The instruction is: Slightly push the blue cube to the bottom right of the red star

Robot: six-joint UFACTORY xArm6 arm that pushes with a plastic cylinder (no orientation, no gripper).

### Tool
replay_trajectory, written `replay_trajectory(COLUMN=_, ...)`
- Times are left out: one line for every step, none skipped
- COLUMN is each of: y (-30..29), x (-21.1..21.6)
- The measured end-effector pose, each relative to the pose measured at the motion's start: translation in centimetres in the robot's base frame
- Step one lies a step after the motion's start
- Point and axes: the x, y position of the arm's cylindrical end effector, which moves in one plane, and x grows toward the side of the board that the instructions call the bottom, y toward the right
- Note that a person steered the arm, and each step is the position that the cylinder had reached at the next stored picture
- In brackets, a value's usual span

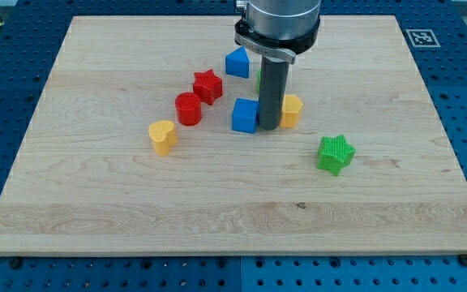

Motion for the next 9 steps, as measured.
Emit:
replay_trajectory(y=0.0, x=-0.1)
replay_trajectory(y=0.1, x=-0.1)
replay_trajectory(y=0.3, x=-0.3)
replay_trajectory(y=0.7, x=-0.9)
replay_trajectory(y=0.7, x=-1.0)
replay_trajectory(y=0.4, x=-1.0)
replay_trajectory(y=-1.1, x=-1.0)
replay_trajectory(y=-2.1, x=-1.0)
replay_trajectory(y=-2.1, x=-1.0)
